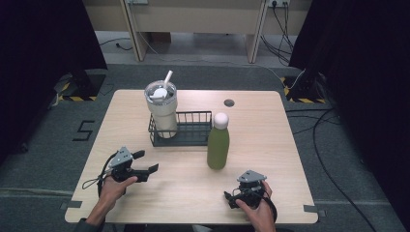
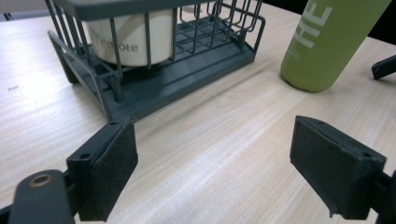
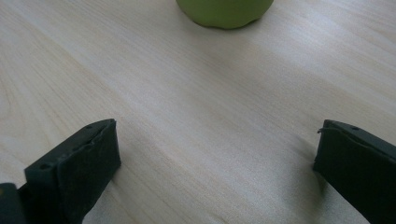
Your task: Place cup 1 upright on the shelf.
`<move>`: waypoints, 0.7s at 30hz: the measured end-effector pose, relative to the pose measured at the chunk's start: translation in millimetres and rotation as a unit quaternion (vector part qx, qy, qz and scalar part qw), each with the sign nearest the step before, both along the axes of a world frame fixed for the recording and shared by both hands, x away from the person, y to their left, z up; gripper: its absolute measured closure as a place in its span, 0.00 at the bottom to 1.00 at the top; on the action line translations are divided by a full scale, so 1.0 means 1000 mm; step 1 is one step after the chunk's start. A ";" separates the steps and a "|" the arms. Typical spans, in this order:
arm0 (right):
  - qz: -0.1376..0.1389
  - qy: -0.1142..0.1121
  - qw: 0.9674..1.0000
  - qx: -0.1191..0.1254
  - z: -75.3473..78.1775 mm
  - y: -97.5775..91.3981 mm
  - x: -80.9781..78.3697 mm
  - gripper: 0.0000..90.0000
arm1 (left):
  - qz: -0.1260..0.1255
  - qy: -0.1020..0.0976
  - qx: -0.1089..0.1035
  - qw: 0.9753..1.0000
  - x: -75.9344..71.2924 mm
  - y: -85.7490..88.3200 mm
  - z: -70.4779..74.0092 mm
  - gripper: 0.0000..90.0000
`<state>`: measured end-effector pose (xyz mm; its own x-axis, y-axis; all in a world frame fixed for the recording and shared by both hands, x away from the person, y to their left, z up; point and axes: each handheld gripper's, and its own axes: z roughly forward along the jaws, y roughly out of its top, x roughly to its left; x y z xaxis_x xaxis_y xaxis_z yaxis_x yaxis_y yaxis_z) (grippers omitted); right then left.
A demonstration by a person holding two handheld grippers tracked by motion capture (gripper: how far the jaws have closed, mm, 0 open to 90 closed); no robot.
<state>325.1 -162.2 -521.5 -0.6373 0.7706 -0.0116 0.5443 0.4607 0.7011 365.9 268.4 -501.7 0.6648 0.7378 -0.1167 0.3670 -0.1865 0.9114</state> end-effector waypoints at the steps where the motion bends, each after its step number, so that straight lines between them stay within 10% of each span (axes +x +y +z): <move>1: 0.000 0.000 1.000 0.000 0.000 0.000 0.000 0.01 | 0.000 0.002 0.000 1.000 0.000 0.000 0.000 0.16; 21: 0.000 0.000 1.000 0.000 0.000 0.000 0.000 0.01 | -0.015 0.025 0.037 0.999 -0.016 -0.002 -0.009 0.16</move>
